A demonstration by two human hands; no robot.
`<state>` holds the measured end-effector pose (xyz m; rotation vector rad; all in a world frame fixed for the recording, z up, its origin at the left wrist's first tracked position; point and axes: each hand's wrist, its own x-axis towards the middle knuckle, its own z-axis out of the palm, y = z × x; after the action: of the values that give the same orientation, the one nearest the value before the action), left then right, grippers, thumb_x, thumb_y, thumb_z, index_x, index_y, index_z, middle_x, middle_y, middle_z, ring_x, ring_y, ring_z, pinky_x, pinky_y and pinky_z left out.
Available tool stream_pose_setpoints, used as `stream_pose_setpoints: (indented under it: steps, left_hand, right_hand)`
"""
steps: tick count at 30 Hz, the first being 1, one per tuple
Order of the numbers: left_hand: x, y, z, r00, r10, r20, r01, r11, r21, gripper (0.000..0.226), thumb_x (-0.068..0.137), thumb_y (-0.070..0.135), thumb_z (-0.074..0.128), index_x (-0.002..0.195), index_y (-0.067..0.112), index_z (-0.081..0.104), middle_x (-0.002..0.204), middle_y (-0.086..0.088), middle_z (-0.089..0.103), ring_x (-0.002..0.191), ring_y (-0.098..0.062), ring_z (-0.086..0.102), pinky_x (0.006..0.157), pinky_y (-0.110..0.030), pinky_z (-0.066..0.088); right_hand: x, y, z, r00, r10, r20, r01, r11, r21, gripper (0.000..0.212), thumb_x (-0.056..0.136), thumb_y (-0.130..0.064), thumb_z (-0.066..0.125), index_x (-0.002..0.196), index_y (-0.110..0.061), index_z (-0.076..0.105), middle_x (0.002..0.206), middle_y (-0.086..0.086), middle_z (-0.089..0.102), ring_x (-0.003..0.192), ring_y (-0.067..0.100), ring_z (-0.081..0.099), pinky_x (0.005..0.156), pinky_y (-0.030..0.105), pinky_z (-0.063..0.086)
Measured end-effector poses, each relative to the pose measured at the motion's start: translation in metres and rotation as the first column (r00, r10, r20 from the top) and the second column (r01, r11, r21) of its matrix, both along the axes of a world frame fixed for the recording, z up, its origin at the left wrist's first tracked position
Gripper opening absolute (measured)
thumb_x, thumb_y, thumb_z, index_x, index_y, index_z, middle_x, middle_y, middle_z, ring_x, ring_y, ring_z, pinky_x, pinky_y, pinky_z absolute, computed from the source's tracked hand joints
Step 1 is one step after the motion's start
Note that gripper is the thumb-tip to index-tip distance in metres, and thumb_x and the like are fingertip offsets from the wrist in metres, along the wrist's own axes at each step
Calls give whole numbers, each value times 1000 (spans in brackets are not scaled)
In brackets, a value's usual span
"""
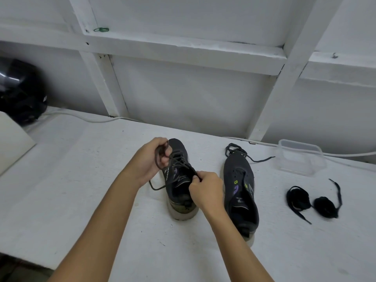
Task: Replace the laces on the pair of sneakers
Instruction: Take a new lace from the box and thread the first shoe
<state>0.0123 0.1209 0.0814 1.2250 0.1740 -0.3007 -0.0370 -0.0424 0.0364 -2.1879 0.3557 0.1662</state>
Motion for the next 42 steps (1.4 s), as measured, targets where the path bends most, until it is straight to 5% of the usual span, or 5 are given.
stream_pose_setpoints:
  steps: [12, 17, 24, 32, 42]
  left_hand:
    - [3, -3, 15, 995, 68, 67, -55, 982, -183, 27, 101, 19, 44, 77, 13, 55, 71, -4, 61, 54, -12, 50, 54, -22, 48]
    - [8, -4, 13, 997, 50, 62, -39, 985, -167, 24, 103, 22, 47, 91, 13, 64, 90, -3, 69, 70, -12, 62, 65, -24, 52]
    - [7, 18, -26, 988, 157, 0, -113, 712, 693, 55, 90, 54, 61, 137, 27, 54, 134, 6, 57, 113, -16, 62, 96, -39, 51]
    - [-28, 11, -30, 957, -267, -110, 224, 449, 865, 55, 72, 55, 83, 115, 36, 54, 111, 15, 61, 99, -8, 64, 81, -26, 49]
    - [-28, 15, -20, 955, -297, -16, 147, 425, 893, 17, 89, 39, 72, 79, 26, 67, 83, 16, 66, 72, 0, 57, 64, -22, 40]
  right_hand:
    - [5, 1, 18, 973, 215, 79, -213, 977, -30, 32, 100, -27, 59, 131, -22, 65, 121, -3, 68, 102, 14, 60, 77, 20, 40]
    - [37, 7, 35, 924, 360, 130, -362, 932, -7, 22, 99, -35, 59, 91, -19, 71, 81, -6, 66, 78, 13, 56, 65, 22, 42]
    - [73, -14, 45, 992, 83, -91, -16, 820, 573, 25, 106, -32, 48, 94, -19, 67, 95, -3, 76, 98, 20, 72, 79, 35, 59]
    - [85, -45, 47, 968, -168, -185, 250, 651, 717, 27, 105, -28, 41, 92, -17, 62, 87, -1, 75, 86, 16, 74, 75, 33, 57]
    - [64, -37, 25, 920, 269, -285, -294, 954, -51, 35, 100, -35, 57, 87, -7, 72, 76, 4, 77, 72, 16, 75, 62, 29, 62]
